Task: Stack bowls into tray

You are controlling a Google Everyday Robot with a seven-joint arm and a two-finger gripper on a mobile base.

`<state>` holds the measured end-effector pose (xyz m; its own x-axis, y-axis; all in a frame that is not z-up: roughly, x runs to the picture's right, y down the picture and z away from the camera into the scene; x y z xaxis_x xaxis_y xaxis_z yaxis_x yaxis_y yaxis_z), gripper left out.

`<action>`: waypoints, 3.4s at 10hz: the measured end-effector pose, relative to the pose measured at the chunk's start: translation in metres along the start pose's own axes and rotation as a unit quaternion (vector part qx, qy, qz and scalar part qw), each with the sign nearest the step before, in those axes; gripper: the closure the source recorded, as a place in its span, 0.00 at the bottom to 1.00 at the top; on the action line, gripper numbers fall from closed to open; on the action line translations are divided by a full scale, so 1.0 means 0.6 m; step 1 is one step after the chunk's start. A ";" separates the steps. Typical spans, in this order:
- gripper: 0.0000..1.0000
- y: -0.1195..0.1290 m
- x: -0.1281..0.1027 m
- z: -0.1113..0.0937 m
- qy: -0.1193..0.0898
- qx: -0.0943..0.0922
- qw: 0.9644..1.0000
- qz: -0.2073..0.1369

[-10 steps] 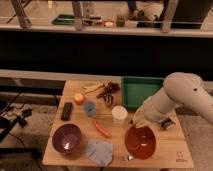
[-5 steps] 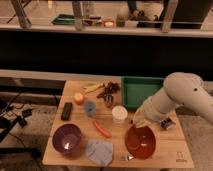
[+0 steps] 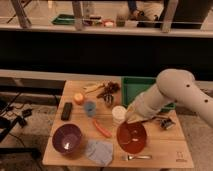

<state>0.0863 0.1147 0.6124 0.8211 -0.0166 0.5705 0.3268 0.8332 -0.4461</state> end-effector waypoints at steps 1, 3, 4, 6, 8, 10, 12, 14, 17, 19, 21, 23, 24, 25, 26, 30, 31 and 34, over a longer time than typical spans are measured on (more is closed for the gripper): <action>0.93 -0.022 -0.028 0.013 -0.007 0.002 1.000 -0.014; 0.93 -0.072 -0.097 0.044 -0.025 0.004 0.998 -0.055; 0.93 -0.088 -0.123 0.054 -0.032 0.004 0.997 -0.072; 0.93 -0.114 -0.177 0.074 -0.046 0.002 0.992 -0.115; 0.93 -0.127 -0.220 0.089 -0.059 0.000 0.987 -0.151; 0.93 -0.128 -0.265 0.107 -0.071 -0.004 0.981 -0.181; 0.93 -0.127 -0.297 0.119 -0.079 -0.005 0.976 -0.204; 0.93 -0.127 -0.293 0.118 -0.079 -0.004 0.976 -0.203; 0.93 -0.127 -0.294 0.118 -0.079 -0.005 0.976 -0.203; 0.93 -0.127 -0.294 0.119 -0.078 -0.005 0.976 -0.203; 0.93 -0.130 -0.296 0.123 -0.081 -0.004 0.974 -0.210; 0.93 -0.150 -0.327 0.142 -0.088 -0.002 0.969 -0.231; 0.93 -0.163 -0.348 0.154 -0.091 -0.001 0.966 -0.242; 0.93 -0.178 -0.374 0.169 -0.095 -0.001 0.963 -0.254; 0.93 -0.195 -0.406 0.188 -0.099 -0.002 0.958 -0.271; 0.93 -0.209 -0.441 0.225 -0.086 -0.014 0.948 -0.305; 0.93 -0.203 -0.436 0.228 -0.081 -0.020 0.948 -0.307; 0.93 -0.180 -0.434 0.240 -0.074 -0.037 0.946 -0.314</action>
<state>-0.2300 0.1082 0.6114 0.3821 -0.4128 0.8268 0.7641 0.6443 -0.0315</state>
